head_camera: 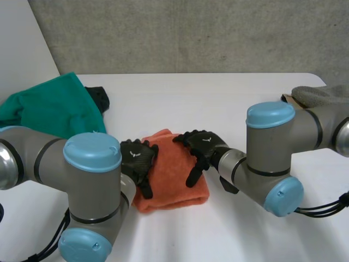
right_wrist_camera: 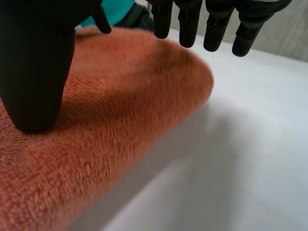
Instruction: Fold the laundry.
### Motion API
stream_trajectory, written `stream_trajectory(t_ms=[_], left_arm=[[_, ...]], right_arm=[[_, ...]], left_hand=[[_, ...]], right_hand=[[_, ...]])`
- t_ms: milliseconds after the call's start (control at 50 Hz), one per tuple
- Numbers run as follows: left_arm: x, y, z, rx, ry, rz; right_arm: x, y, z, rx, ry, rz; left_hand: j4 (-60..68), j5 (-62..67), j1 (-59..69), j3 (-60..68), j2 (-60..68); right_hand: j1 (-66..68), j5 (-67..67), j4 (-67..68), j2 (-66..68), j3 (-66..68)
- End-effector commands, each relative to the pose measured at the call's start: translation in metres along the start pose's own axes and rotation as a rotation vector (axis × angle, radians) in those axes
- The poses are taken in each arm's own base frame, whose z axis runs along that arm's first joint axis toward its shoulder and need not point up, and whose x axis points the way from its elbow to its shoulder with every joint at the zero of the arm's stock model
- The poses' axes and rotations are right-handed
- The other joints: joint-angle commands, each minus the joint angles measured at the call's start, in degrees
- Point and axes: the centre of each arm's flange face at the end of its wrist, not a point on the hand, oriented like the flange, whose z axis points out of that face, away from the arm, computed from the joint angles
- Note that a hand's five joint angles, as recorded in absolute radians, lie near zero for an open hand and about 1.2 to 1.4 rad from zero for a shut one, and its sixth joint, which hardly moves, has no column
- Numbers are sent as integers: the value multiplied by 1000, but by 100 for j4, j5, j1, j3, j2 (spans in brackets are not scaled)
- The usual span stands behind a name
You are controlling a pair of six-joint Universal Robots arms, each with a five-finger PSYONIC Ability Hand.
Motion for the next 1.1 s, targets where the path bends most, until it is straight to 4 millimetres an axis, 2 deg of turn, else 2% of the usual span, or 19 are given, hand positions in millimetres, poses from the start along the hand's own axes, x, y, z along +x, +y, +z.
stream_trajectory(t_ms=[20, 60, 120, 200, 220, 260, 280, 360, 400, 480, 560, 680, 880, 1100], left_arm=[[-17, 16, 13, -70, -30, 145], [-23, 19, 17, -83, -44, 161], [-27, 11, 16, -57, -50, 180], [-26, -18, 8, 48, -13, 168], [-29, -36, 2, 114, 1, 158], [-32, -50, -2, 166, 15, 149], [-34, -62, -5, 212, 30, 143], [-33, -88, -11, 310, 95, 129], [-34, -94, -11, 331, 126, 124], [-38, -108, -12, 359, 257, 107], [-33, -115, -15, 360, 393, 70], [-32, -123, -10, 375, 453, 0], [-27, -119, -6, 361, 468, -12], [-27, -117, -4, 353, 468, -13]], right_arm=[[0, 9, 5, -21, 2, -109], [2, 5, 1, -15, 26, -182], [3, -8, -9, 12, 77, -275], [0, -28, -25, 77, 127, -322], [-5, -34, -32, 119, 143, -349], [-12, -38, -39, 163, 145, -363], [-22, -35, -43, 184, 132, -373], [-47, -18, -60, 217, 83, -397], [-55, -9, -65, 224, 66, -403], [-69, 23, -71, 225, 29, -423], [-76, 40, -65, 244, 12, -439], [-73, 59, -45, 243, 29, -502], [-70, 65, -23, 273, 48, -569], [-69, 62, -14, 293, 52, -568]], left_hand=[[196, 199, 235, 150, 174], [180, 183, 219, 133, 157], [146, 149, 185, 99, 124], [62, 65, 101, 15, 39], [-22, -19, 17, -68, -44], [11, 14, 50, -36, -12], [45, 48, 83, -2, 22], [78, 81, 117, 32, 56], [112, 115, 151, 65, 90], [129, 132, 168, 82, 107], [146, 149, 185, 99, 123], [146, 149, 185, 99, 123], [146, 149, 185, 99, 123], [163, 166, 202, 116, 140]], right_hand=[[-237, -201, -153, -169, -167], [14, 50, 98, 82, 84], [168, 203, 251, 235, 238], [168, 203, 252, 235, 238], [151, 187, 235, 218, 221], [118, 153, 201, 185, 188], [67, 103, 151, 135, 137], [0, 35, 84, 67, 70], [0, 35, 83, 67, 70], [-34, 1, 50, 33, 36], [-51, -15, 33, 16, 19], [100, 136, 184, 167, 170], [671, 707, 755, 739, 741], [1479, 1515, 1563, 1547, 1549]])
